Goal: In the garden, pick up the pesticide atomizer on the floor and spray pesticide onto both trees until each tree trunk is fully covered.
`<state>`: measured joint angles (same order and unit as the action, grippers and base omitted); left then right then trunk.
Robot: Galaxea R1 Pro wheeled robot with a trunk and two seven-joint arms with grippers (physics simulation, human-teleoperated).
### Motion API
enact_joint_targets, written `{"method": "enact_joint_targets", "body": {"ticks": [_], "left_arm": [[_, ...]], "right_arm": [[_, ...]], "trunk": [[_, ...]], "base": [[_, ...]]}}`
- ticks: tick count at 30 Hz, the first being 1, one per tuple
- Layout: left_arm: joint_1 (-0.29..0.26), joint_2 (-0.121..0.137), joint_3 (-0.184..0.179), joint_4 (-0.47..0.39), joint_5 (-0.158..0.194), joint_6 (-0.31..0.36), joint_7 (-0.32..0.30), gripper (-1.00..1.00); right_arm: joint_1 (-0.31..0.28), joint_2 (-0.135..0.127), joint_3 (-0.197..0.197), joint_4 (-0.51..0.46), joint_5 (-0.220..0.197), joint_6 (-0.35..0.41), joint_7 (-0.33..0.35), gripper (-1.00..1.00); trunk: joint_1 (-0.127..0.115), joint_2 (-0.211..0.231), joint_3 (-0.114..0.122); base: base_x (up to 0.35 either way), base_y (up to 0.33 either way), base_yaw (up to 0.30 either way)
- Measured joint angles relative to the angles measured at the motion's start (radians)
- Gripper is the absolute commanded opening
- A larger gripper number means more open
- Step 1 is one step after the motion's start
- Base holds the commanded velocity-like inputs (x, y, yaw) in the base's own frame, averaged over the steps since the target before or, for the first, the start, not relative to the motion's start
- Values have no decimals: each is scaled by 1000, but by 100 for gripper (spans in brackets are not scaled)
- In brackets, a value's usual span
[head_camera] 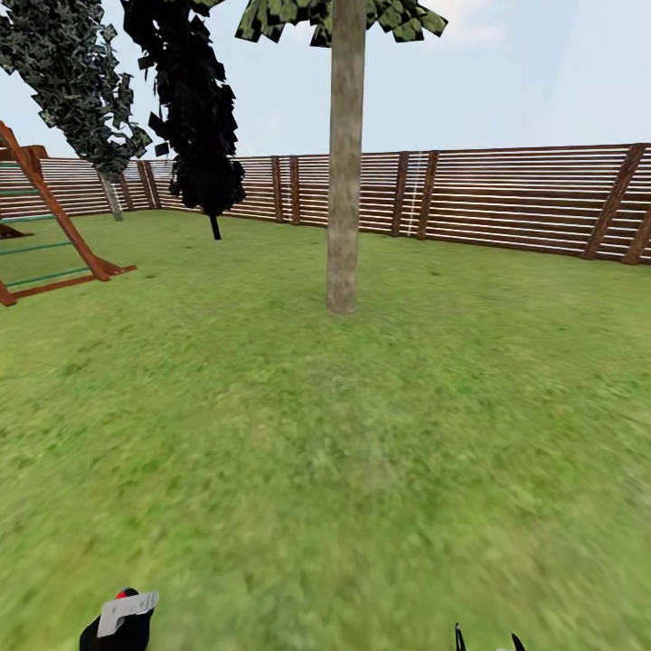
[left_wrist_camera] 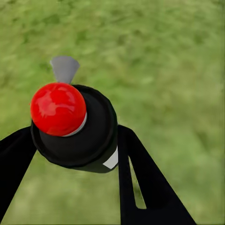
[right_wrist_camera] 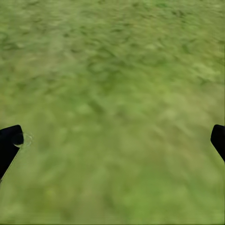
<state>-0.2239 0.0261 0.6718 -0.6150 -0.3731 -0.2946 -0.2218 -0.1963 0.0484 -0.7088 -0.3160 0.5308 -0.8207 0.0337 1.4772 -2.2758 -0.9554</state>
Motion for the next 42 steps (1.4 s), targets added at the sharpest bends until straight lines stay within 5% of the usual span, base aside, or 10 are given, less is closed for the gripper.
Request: {"method": "enact_joint_targets", "body": {"ticks": [42], "left_arm": [[0, 0, 0, 0, 0, 0, 0, -100]], "right_arm": [[0, -1, -1, -2, 0, 0, -2, 100]], "trunk": [[0, 0, 0]], "base": [[340, 0, -37]]}}
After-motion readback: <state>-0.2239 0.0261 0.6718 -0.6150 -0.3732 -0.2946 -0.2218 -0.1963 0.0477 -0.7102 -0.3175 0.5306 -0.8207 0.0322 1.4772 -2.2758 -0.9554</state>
